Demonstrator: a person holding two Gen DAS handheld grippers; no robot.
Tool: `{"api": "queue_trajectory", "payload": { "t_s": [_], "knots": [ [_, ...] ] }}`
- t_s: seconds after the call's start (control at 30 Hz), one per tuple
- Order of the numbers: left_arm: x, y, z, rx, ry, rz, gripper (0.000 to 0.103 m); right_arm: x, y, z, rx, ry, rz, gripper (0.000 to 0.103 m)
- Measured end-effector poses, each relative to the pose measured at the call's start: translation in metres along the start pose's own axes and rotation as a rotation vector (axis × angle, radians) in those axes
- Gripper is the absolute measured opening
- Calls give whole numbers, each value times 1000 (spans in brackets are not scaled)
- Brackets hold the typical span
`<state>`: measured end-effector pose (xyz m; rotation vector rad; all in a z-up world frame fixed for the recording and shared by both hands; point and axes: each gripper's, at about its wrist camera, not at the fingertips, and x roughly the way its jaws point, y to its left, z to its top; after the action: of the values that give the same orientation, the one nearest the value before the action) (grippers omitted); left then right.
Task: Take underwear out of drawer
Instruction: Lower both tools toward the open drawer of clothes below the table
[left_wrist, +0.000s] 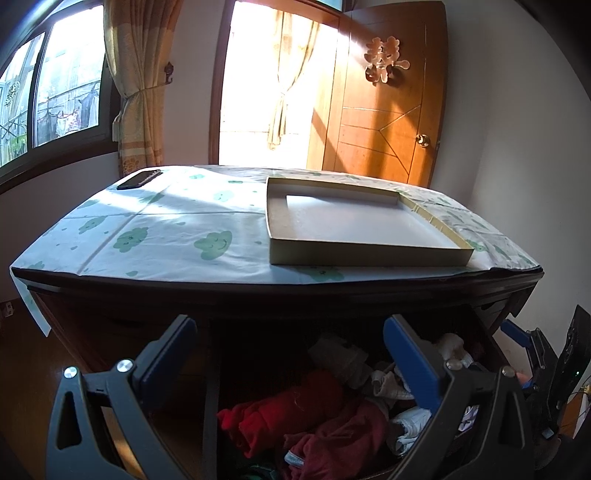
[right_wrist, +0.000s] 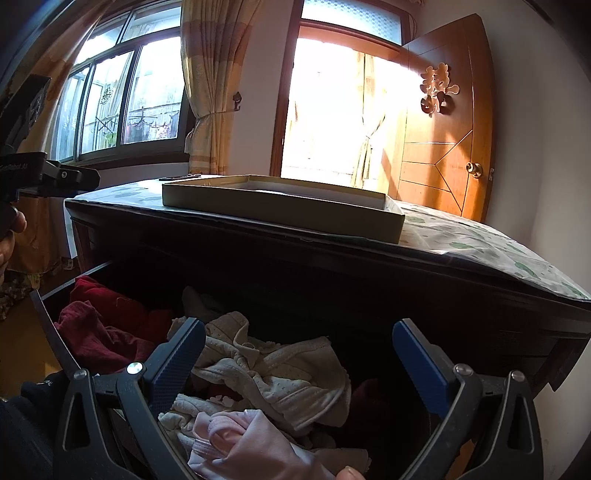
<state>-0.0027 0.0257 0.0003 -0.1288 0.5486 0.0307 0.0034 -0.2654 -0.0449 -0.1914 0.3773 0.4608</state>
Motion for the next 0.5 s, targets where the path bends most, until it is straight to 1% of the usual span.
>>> {"api": "queue_trajectory", "payload": {
  "t_s": [0.17, 0.5],
  "knots": [
    [1, -3, -1, 17, 10, -1, 103, -6, -1, -3, 18, 12, 13, 103],
    [1, -2, -1, 16, 22, -18, 103, -5, 4, -3, -4, 48, 25, 103]
  ]
}}
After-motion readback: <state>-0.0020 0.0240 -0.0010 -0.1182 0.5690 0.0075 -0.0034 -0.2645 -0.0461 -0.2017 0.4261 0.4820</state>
